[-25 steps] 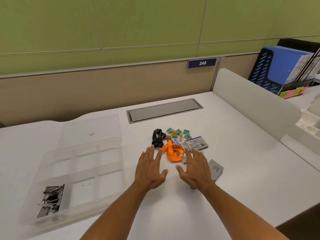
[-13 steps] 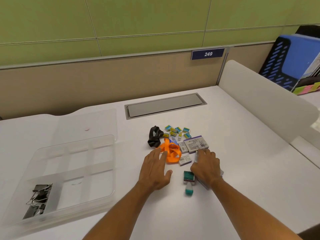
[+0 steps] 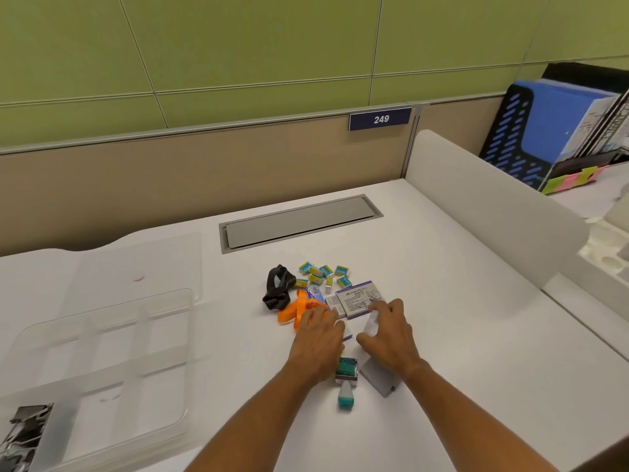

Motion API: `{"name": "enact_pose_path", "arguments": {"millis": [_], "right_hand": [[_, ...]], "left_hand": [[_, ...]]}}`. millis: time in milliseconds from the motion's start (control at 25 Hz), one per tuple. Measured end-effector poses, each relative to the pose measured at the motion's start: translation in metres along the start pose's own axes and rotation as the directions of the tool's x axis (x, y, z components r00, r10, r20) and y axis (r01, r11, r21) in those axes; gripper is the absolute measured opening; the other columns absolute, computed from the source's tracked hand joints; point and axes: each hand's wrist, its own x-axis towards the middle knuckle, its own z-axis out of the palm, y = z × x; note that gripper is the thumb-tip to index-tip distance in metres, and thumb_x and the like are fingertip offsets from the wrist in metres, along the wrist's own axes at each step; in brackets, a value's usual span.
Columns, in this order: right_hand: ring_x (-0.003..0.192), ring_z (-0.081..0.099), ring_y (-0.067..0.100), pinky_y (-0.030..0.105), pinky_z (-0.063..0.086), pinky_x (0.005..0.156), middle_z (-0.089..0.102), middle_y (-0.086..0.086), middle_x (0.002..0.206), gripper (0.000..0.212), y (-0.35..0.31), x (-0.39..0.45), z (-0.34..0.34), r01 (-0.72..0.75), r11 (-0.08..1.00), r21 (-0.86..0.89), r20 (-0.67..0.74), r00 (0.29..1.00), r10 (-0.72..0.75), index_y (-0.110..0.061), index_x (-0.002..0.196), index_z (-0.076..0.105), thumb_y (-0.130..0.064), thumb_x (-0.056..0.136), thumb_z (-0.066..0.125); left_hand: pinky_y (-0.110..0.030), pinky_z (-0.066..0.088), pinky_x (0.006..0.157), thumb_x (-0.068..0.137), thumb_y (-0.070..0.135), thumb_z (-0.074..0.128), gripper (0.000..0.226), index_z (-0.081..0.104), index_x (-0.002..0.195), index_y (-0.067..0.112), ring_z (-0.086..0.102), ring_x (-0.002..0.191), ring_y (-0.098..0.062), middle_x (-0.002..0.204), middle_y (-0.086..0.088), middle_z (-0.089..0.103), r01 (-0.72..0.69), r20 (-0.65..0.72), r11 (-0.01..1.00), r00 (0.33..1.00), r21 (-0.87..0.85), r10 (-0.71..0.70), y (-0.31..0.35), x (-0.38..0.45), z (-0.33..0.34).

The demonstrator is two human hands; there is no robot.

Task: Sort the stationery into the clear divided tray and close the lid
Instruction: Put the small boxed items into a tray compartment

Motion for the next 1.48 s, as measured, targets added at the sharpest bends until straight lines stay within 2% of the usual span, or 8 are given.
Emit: {"name": "enact_pose_path", "arguments": {"millis": [200, 400, 480, 600, 680, 880, 1200, 1480], "right_hand": [[0.109, 0.055, 0.02, 0.033, 0.049, 0.095, 0.051, 0.004, 0.118, 0.049, -0.005, 0.012, 0.002, -0.029, 0.979, 0.2, 0.012, 1.0, 0.028, -0.02, 0.117, 0.05, -0.016, 0.072, 0.068], [0.09, 0.06, 0.022, 0.025, 0.051, 0.059, 0.065, 0.008, 0.103, 0.018, -0.029, 0.031, 0.004, -0.178, 0.829, 0.531, 0.034, 0.981, 0.189, -0.01, 0.093, 0.059, -0.013, 0.076, 0.052], [0.083, 0.061, 0.022, 0.034, 0.053, 0.064, 0.066, 0.007, 0.091, 0.01, -0.037, 0.037, 0.005, -0.225, 0.79, 0.57, 0.059, 0.971, 0.233, -0.005, 0.087, 0.059, -0.009, 0.079, 0.054], [0.082, 0.059, 0.024, 0.035, 0.049, 0.07, 0.063, 0.002, 0.085, 0.012, -0.04, 0.048, 0.008, -0.116, 0.937, 0.331, 0.023, 0.993, 0.115, -0.009, 0.086, 0.06, -0.011, 0.074, 0.061], [0.092, 0.058, 0.024, 0.031, 0.044, 0.073, 0.059, 0.004, 0.103, 0.029, -0.043, 0.053, 0.008, 0.031, 0.998, 0.057, 0.126, 0.991, -0.038, -0.016, 0.103, 0.06, -0.015, 0.074, 0.063], [0.11, 0.056, 0.036, 0.041, 0.05, 0.087, 0.035, 0.012, 0.134, 0.067, -0.042, 0.065, 0.014, 0.241, 0.894, -0.377, 0.395, 0.915, -0.08, -0.027, 0.14, 0.037, -0.028, 0.078, 0.063], [0.095, 0.059, 0.023, 0.033, 0.049, 0.073, 0.048, 0.004, 0.11, 0.059, -0.029, 0.077, 0.012, 0.244, 0.936, -0.253, 0.262, 0.949, -0.176, -0.017, 0.117, 0.046, -0.046, 0.071, 0.07], [0.096, 0.058, 0.02, 0.033, 0.052, 0.077, 0.048, 0.002, 0.112, 0.062, -0.023, 0.078, 0.015, 0.219, 0.948, -0.23, 0.238, 0.957, -0.164, -0.019, 0.12, 0.044, -0.048, 0.071, 0.069]], "left_hand": [[-0.048, 0.026, 0.106, 0.087, 0.029, 0.064, 0.049, 0.047, 0.132, 0.016, 0.035, 0.128, -0.031, 0.135, -0.013, 0.051, -0.03, 0.063, 0.999, 0.998, 0.036, 0.028, 0.006, 0.006, 0.0], [-0.046, 0.027, 0.101, 0.093, 0.033, 0.045, 0.043, 0.048, 0.133, 0.018, 0.037, 0.122, -0.028, 0.128, -0.012, 0.053, 0.004, -0.011, 0.998, 1.0, -0.066, -0.004, 0.001, 0.004, -0.007], [-0.044, 0.029, 0.096, 0.09, 0.036, 0.04, 0.038, 0.057, 0.12, 0.019, 0.041, 0.114, -0.028, 0.112, -0.01, 0.057, 0.028, -0.059, 0.993, 0.998, -0.115, -0.035, -0.006, 0.005, -0.008], [-0.04, 0.036, 0.081, 0.083, 0.037, 0.033, 0.034, 0.059, 0.097, 0.019, 0.046, 0.097, -0.027, 0.092, -0.007, 0.054, 0.071, -0.133, 0.984, 0.987, -0.163, -0.093, -0.021, 0.009, -0.01], [-0.038, 0.039, 0.07, 0.083, 0.036, 0.034, 0.03, 0.054, 0.091, 0.016, 0.049, 0.087, -0.028, 0.088, -0.007, 0.051, 0.107, -0.179, 0.966, 0.972, -0.237, -0.151, -0.032, 0.013, -0.01], [-0.034, 0.038, 0.06, 0.092, 0.028, 0.043, 0.019, 0.046, 0.103, 0.012, 0.051, 0.074, -0.027, 0.105, -0.008, 0.039, 0.253, -0.019, 0.821, 0.952, -0.512, -0.305, -0.048, 0.03, -0.016], [-0.033, 0.048, 0.079, 0.094, 0.031, 0.043, 0.036, 0.043, 0.125, 0.013, 0.055, 0.099, -0.022, 0.115, -0.01, 0.055, 0.343, 0.036, 0.844, 0.932, -0.413, -0.361, -0.059, 0.077, -0.009], [-0.037, 0.049, 0.089, 0.09, 0.043, 0.056, 0.055, 0.037, 0.134, 0.016, 0.055, 0.109, -0.026, 0.12, -0.009, 0.061, 0.405, 0.139, 0.885, 0.914, -0.229, -0.382, -0.051, 0.099, 0.003]]}}
